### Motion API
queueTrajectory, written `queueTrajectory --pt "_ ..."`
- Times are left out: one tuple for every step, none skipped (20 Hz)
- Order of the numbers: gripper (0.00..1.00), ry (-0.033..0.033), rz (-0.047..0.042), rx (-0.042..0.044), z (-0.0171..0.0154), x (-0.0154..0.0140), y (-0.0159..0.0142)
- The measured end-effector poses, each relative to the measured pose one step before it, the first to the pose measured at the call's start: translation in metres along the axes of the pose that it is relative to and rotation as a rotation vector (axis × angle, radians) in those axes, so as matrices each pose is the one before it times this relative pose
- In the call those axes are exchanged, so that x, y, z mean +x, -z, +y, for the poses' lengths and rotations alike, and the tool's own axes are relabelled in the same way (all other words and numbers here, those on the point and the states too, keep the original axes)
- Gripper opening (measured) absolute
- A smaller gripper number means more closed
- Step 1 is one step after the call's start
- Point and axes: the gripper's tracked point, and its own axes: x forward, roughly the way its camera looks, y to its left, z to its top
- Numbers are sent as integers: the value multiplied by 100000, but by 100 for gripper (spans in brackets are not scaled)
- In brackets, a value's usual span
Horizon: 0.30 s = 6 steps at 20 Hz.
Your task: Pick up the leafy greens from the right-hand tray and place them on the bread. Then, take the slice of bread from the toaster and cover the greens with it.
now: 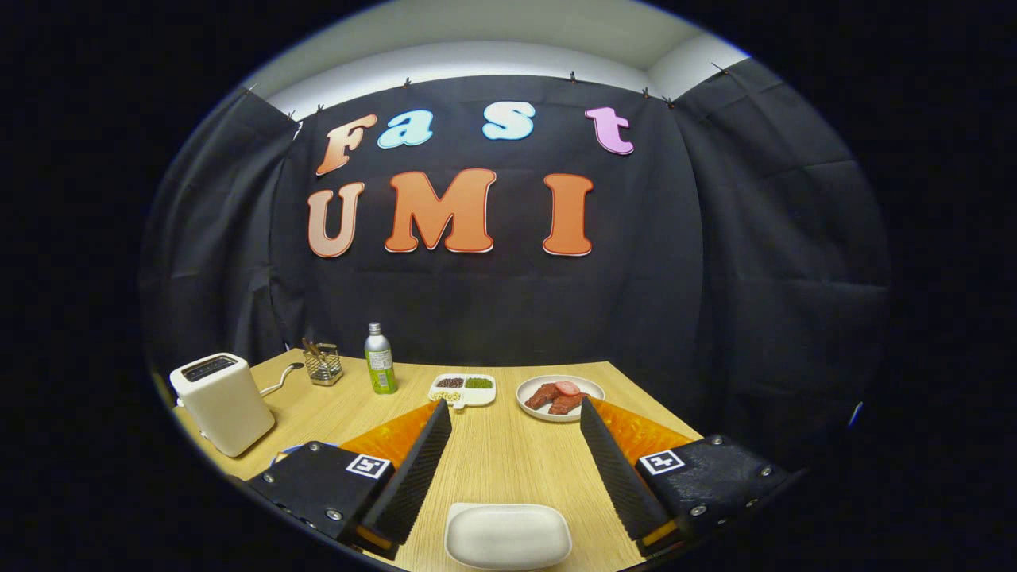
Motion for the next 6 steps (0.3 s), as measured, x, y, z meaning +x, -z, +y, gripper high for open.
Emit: queueTrajectory --pt "98 1157 -1811 -236 -459 -66 -317" --pt "98 752 -1497 9 -399 -59 -285" --pt "98 310 -1429 312 -126 -167 -203" --pt "98 -22 -958 391 -93 -130 -231" --pt "98 -39 -529 301 -99 -145 -29" --pt "98 56 -384 101 -122 -46 -55"
